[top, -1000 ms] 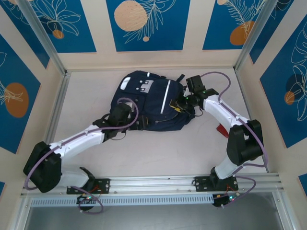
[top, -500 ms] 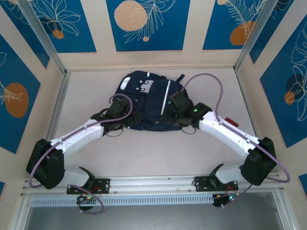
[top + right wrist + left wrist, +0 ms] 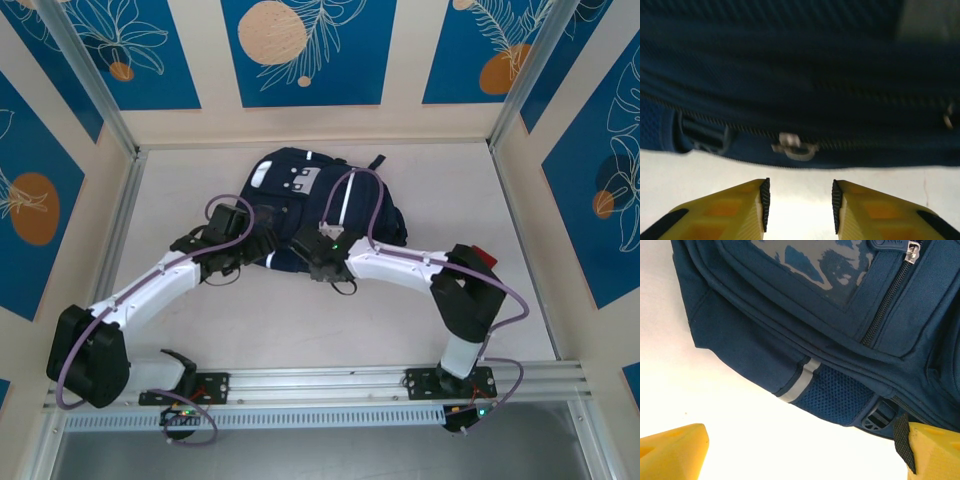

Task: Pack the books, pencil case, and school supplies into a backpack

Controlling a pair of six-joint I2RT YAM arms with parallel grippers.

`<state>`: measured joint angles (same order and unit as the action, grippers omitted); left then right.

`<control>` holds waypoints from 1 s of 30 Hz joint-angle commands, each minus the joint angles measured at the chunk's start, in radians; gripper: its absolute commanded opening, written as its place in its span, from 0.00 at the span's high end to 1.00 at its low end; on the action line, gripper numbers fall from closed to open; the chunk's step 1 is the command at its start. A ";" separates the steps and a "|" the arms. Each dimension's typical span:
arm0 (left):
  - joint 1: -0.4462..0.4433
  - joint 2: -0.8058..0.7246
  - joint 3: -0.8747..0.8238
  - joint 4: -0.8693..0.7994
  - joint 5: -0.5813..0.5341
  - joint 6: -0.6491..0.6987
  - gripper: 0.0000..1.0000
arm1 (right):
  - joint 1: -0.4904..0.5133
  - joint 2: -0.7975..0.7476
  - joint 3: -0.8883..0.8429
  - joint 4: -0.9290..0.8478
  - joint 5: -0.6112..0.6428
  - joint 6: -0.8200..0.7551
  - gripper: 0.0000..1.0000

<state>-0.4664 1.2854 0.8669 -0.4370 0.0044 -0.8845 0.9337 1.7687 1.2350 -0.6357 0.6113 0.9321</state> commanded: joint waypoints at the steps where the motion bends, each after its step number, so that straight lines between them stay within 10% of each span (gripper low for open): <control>1: 0.010 0.002 -0.026 0.032 0.084 -0.051 0.03 | -0.012 0.034 0.046 0.051 0.099 0.011 0.62; 13: 0.007 0.103 -0.072 0.288 0.190 -0.252 0.08 | -0.039 0.089 0.047 0.221 0.234 -0.150 0.63; 30: 0.008 0.228 -0.044 0.483 0.159 -0.361 0.17 | -0.054 0.080 0.016 0.303 0.199 -0.278 1.00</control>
<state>-0.4656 1.4921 0.8051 -0.0238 0.1642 -1.2179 0.8898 1.8572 1.2598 -0.4072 0.7872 0.6857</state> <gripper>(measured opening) 0.840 0.098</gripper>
